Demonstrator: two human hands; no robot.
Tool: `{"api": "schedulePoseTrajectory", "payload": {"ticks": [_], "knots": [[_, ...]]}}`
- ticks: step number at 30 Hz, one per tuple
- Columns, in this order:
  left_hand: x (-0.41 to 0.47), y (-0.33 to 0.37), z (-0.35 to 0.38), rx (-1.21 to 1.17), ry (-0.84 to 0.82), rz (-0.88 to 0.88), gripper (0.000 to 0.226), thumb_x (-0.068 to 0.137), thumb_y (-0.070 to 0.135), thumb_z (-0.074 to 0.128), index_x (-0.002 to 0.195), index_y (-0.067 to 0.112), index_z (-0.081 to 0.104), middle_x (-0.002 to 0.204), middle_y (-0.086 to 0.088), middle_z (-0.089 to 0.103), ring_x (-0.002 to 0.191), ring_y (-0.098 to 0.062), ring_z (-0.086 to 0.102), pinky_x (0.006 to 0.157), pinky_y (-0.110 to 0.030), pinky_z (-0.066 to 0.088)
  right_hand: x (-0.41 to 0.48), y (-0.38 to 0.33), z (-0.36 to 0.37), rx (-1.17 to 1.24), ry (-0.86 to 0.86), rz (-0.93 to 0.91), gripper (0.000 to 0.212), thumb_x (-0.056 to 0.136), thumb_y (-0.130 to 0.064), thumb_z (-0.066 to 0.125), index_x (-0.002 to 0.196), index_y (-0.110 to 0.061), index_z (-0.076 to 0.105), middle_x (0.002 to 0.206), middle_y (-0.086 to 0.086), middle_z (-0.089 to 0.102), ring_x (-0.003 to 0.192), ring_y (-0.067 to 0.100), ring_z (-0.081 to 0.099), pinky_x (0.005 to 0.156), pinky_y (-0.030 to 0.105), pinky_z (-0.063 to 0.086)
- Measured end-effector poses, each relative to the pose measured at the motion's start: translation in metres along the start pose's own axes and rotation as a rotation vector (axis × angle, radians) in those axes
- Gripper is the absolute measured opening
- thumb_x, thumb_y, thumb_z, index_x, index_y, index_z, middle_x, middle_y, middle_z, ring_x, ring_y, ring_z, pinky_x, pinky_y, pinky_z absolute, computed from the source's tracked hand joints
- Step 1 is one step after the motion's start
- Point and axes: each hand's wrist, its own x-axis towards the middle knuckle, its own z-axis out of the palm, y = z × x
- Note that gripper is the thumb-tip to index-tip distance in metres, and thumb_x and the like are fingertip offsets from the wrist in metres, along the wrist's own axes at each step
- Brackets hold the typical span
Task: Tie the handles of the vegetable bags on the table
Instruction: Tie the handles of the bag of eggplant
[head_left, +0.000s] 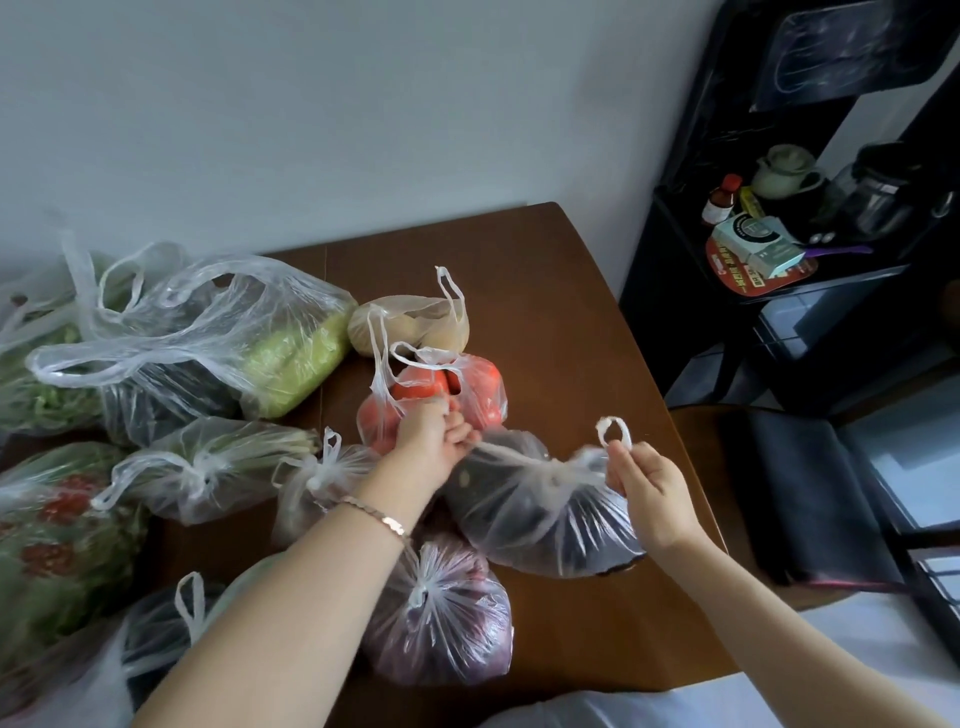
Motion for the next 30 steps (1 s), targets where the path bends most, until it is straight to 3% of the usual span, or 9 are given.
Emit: {"api": "schedulePoseTrajectory", "payload": {"ticks": [7, 11, 14, 16, 19, 22, 24, 27, 30], "knots": [[0.011, -0.02, -0.033, 0.182, 0.121, 0.0, 0.036, 0.1, 0.019, 0.035, 0.065, 0.008, 0.042, 0.031, 0.005, 0.027, 0.023, -0.006, 0.02, 0.036, -0.017, 0.027, 0.012, 0.009, 0.002, -0.088, 0.023, 0.21, 0.047, 0.097, -0.025, 0.04, 0.051, -0.012, 0.041, 0.051, 0.001, 0.041, 0.05, 0.014, 0.035, 0.053, 0.028, 0.029], [-0.02, -0.015, -0.012, 0.775, -0.247, 0.254, 0.026, 0.099, 0.025, 0.038, 0.085, 0.014, 0.057, 0.061, -0.002, 0.047, 0.044, -0.008, 0.04, 0.047, -0.022, 0.035, 0.023, -0.024, -0.002, 0.095, -0.069, 0.122, 0.045, 0.097, -0.027, 0.041, 0.058, -0.007, 0.053, 0.061, 0.006, 0.054, 0.054, 0.013, 0.045, 0.06, 0.024, 0.039], [-0.039, -0.021, 0.0, 0.975, -0.517, 0.269, 0.037, 0.101, 0.029, 0.031, 0.093, 0.01, 0.062, 0.054, -0.004, 0.043, 0.044, -0.007, 0.04, 0.052, -0.017, 0.037, 0.026, -0.046, 0.01, 0.046, -0.147, -0.042, 0.041, 0.095, -0.025, 0.046, 0.063, -0.005, 0.06, 0.069, 0.002, 0.055, 0.061, 0.01, 0.052, 0.068, 0.026, 0.044], [-0.039, -0.027, 0.004, 0.959, -0.585, 0.218, 0.051, 0.101, 0.032, 0.028, 0.068, 0.016, 0.063, 0.051, -0.007, 0.044, 0.038, -0.007, 0.039, 0.058, -0.02, 0.04, 0.03, -0.051, 0.016, 0.059, -0.147, -0.048, 0.04, 0.095, -0.025, 0.046, 0.065, -0.004, 0.062, 0.066, 0.005, 0.057, 0.063, 0.013, 0.053, 0.07, 0.029, 0.045], [-0.029, -0.032, 0.0, 0.821, -0.468, 0.135, 0.064, 0.098, 0.04, 0.033, 0.039, 0.019, 0.037, 0.074, -0.019, 0.047, 0.035, -0.008, 0.04, 0.055, -0.021, 0.042, 0.033, -0.047, 0.014, 0.207, -0.111, 0.032, 0.035, 0.095, -0.023, 0.047, 0.07, -0.005, 0.064, 0.063, 0.007, 0.062, 0.06, 0.015, 0.059, 0.065, 0.023, 0.052], [-0.023, -0.033, -0.004, 0.609, -0.473, 0.001, 0.056, 0.099, 0.043, 0.029, 0.064, 0.004, 0.046, 0.097, -0.017, 0.055, 0.034, -0.007, 0.036, 0.047, -0.019, 0.043, 0.03, -0.03, 0.011, 0.199, -0.092, 0.052, 0.019, 0.094, -0.015, 0.05, 0.094, -0.007, 0.067, 0.079, 0.005, 0.067, 0.076, 0.016, 0.063, 0.076, 0.026, 0.053], [-0.023, -0.032, -0.007, 0.53, -0.534, -0.081, 0.063, 0.099, 0.046, 0.018, 0.088, 0.003, 0.062, 0.088, -0.009, 0.056, 0.037, -0.005, 0.033, 0.048, -0.016, 0.041, 0.022, -0.016, 0.012, -0.003, -0.165, 0.019, 0.021, 0.091, -0.01, 0.053, 0.109, -0.009, 0.064, 0.091, 0.002, 0.064, 0.084, 0.014, 0.059, 0.077, 0.023, 0.049], [-0.022, -0.034, -0.011, 0.45, -0.595, -0.128, 0.071, 0.098, 0.049, 0.012, 0.106, 0.004, 0.066, 0.094, -0.006, 0.064, 0.039, -0.005, 0.033, 0.052, -0.017, 0.04, 0.013, -0.002, 0.018, -0.427, -0.323, -0.152, 0.019, 0.091, -0.013, 0.054, 0.102, -0.006, 0.068, 0.094, 0.003, 0.06, 0.087, 0.016, 0.055, 0.079, 0.032, 0.049], [-0.022, -0.036, -0.011, 0.423, -0.58, -0.115, 0.072, 0.099, 0.047, 0.012, 0.108, -0.002, 0.064, 0.101, -0.006, 0.07, 0.037, -0.005, 0.032, 0.051, -0.018, 0.038, 0.012, 0.0, 0.021, -0.441, -0.33, -0.156, 0.02, 0.09, -0.024, 0.055, 0.099, -0.011, 0.069, 0.098, -0.002, 0.056, 0.091, 0.014, 0.052, 0.084, 0.034, 0.049]]}}
